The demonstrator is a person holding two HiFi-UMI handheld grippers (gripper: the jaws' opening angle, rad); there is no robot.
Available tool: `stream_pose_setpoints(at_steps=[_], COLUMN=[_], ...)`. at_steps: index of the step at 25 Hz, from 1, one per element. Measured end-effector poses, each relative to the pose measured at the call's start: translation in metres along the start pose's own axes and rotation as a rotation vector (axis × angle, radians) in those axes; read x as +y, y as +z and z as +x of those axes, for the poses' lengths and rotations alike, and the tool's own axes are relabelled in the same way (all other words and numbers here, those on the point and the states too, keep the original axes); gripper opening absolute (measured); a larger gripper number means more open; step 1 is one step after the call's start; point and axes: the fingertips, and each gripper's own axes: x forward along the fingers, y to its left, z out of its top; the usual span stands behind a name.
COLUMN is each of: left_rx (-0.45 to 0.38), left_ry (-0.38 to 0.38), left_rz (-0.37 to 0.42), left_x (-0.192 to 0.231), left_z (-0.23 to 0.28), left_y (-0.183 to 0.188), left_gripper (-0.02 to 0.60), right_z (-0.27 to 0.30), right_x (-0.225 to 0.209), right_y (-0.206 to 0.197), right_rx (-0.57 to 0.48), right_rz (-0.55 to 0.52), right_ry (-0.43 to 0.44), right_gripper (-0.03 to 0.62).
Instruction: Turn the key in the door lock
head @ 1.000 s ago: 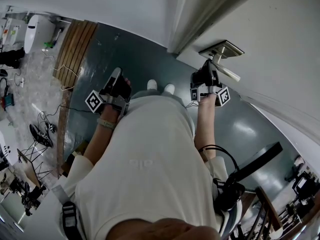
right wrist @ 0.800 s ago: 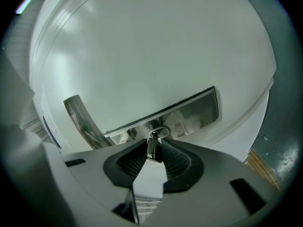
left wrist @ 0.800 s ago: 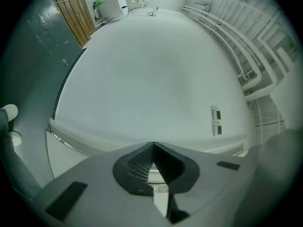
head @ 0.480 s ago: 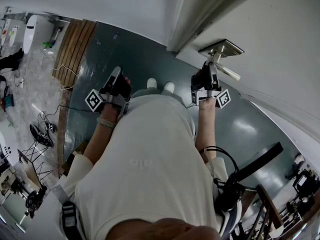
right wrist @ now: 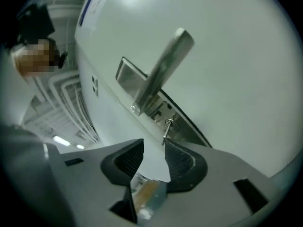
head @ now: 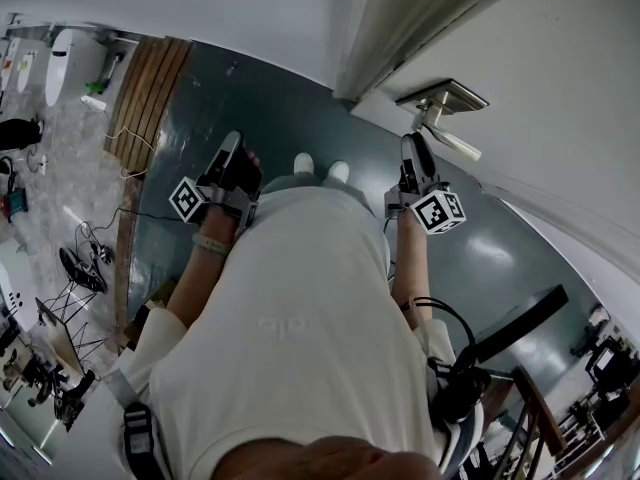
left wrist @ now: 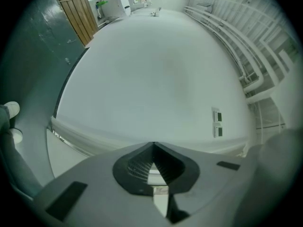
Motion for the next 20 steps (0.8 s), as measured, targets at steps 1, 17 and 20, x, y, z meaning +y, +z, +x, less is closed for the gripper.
stream_pose_setpoints(at_steps=[1, 17, 20], left_rx=[-0.002, -0.021, -0.032], left_ry=[0.001, 0.000, 0.000], left_rz=[-0.002, -0.019, -0.024], left_x=[0.001, 0.002, 0.004], left_z=[0.000, 0.001, -0.002], left_y=[0.001, 0.005, 0.007], left_gripper=[0.008, 0.008, 0.008], right_z=[-0.004, 0.018, 0.019], right_x=[-0.001, -0.010, -0.015], right_y=[-0.001, -0.004, -0.007], right_rx=[0.017, 0.359, 0.387], right_rz=[-0.106, -1.760, -1.809], right_ry=[-0.041, -0.503, -0.520], right_gripper=[0.124, 0.124, 0.124])
